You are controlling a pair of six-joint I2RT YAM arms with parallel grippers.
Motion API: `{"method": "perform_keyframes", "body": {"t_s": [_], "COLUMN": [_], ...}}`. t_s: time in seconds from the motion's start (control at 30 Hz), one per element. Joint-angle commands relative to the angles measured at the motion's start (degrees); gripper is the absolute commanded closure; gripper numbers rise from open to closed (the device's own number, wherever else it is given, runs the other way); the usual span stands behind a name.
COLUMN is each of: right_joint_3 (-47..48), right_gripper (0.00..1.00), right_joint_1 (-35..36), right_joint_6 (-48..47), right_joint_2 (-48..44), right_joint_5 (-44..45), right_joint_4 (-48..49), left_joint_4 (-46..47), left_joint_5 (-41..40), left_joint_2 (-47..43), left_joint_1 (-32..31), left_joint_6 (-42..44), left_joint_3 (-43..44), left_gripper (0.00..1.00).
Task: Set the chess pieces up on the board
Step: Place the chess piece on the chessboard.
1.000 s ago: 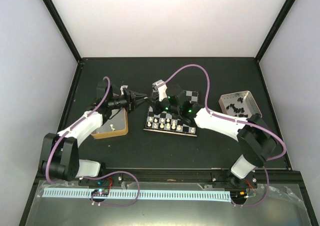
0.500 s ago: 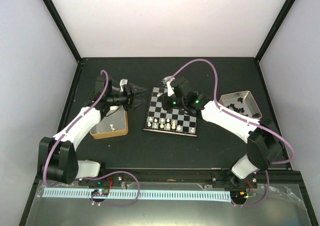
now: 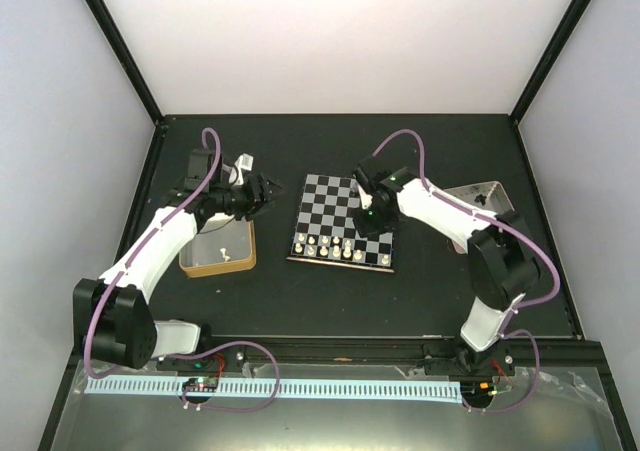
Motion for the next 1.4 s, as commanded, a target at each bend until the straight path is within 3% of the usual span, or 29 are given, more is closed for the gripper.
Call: {"method": "perform_keyframes", "body": {"t_s": [0.0,0.63,1.13,1.37], "right_joint_3": [3.1,5.0,5.0,5.2], "right_gripper": [0.99,0.95,0.76,0.67], "right_joint_1": [0.1,0.2,0.3,0.3], "right_joint_6": [-1.5,-2.3,-1.8,1.1], "right_joint_2": [4.1,10.3,10.2,5.3], "right_joint_5": [-2.5,-4.5,-2.8,0.3], "right_joint_4": [-6.7,-7.4,-6.3,-5.1], "left_joint_4": [-6.2,-7.1,-7.7,-12.8], "left_joint_5": [-3.5,-1.9,-2.4,-11.3], "left_joint_2": [0.5,4.7,5.3,3.2], "left_joint_1": [0.8,2.0,2.4,3.9], "left_joint_6": [8.1,9.6,9.7,12.1], "left_joint_3": [2.1,1.8,1.7,2.1], "left_gripper": [0.3,0.32,0.32,0.31]}}
